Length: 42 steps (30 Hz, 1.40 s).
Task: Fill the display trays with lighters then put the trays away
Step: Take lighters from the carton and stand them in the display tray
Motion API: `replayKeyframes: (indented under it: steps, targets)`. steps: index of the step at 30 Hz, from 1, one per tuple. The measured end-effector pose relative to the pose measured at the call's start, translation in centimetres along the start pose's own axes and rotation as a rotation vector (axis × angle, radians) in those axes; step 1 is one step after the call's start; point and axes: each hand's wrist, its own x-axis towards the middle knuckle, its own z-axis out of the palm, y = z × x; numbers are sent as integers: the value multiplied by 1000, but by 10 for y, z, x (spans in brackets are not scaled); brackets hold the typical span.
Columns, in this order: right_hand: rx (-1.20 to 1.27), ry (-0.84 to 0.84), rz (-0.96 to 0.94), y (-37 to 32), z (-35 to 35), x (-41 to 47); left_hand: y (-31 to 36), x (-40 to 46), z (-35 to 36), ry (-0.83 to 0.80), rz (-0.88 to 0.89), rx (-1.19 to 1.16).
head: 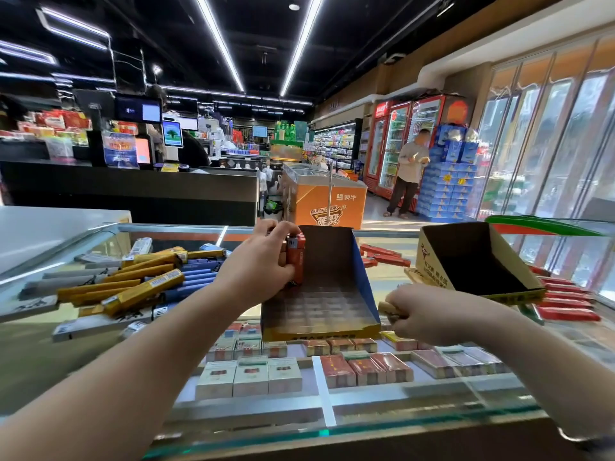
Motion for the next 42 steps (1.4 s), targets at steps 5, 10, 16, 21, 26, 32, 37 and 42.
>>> replayKeyframes:
  steps: [5,10,16,21,26,32,37,42]
  targets:
    - [47,252,123,18,-19,5,2,-1,-1,0,10,11]
    - [-101,153,221,31,-16,17,1,0,-1,-2,12,9]
    - [-60,111,215,22,0,37,0,0,-1,4,20,6]
    - [108,23,201,16,-2,45,-2,2,-3,-14,16,19]
    - [266,85,190,18,-10,43,-4,4,-3,-33,23,22]
    - [-257,259,308,29,-23,24,-7,6,-3,-48,28,7]
    - [-396,194,288,32,-10,24,-5,5,-4,-52,22,9]
    - [103,109,256,34,-10,32,-4,3,-6,-58,23,1]
